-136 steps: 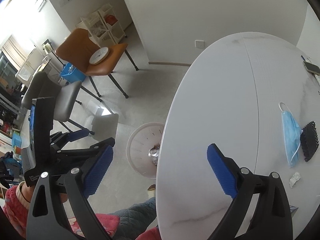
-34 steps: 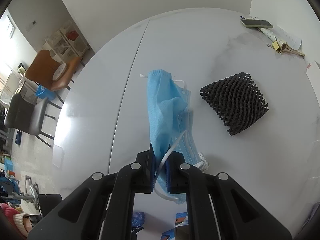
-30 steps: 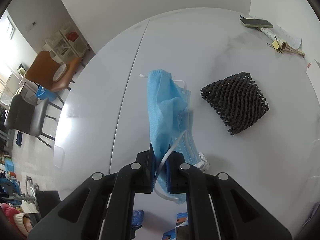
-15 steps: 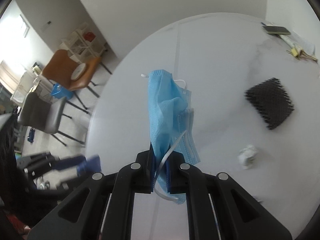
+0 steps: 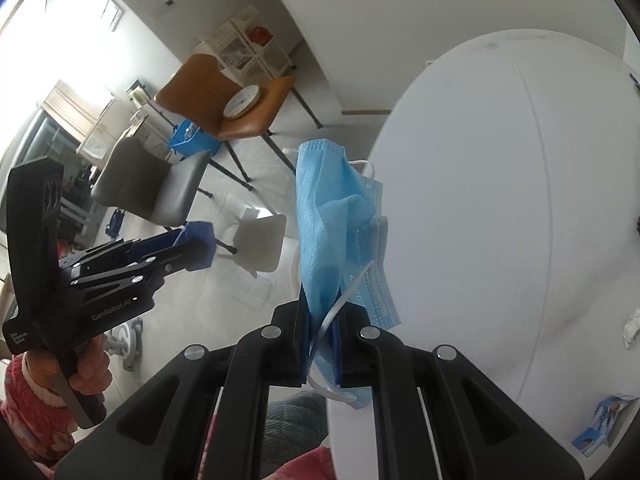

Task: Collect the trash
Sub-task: 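Open the left gripper over the wastebasket to drop the blue wrapper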

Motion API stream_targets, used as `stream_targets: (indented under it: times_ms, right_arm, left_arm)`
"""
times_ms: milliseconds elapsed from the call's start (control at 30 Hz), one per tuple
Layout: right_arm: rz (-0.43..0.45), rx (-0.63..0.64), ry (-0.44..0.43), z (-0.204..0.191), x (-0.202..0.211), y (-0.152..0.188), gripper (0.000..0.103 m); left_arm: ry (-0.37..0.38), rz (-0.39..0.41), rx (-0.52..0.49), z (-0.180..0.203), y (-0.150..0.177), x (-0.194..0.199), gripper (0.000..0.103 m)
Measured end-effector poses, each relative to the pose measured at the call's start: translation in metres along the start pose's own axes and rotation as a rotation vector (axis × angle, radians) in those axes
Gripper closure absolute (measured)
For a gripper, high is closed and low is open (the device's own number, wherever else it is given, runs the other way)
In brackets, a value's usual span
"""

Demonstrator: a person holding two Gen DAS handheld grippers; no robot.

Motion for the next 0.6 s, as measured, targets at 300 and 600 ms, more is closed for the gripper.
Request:
stream_targets:
  times_ms: [300,600]
  right_arm:
    - [-0.026,0.033,0.043,-0.031,-0.015,-0.027,0.092]
    - [-0.047,0.016,0.090,-0.034,-0.017,-0.028,0.092]
  left_arm:
    - [0.003,0.026,-0.008,-0.022,-0.017,-0.001,0.065]
    - [0.018,-0.003,-0.023,-0.029,-0.031,-0.027,0.064]
Point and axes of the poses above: each gripper's, at about its wrist camera, not at the fingertips, and x roughly against the way its jaws point, z to its right, y to its underside, the point moved 1 cm from there along -x, roughly the way its jaws point, and after that the axes turned 11 degrees about x, right-handed, at the moved point
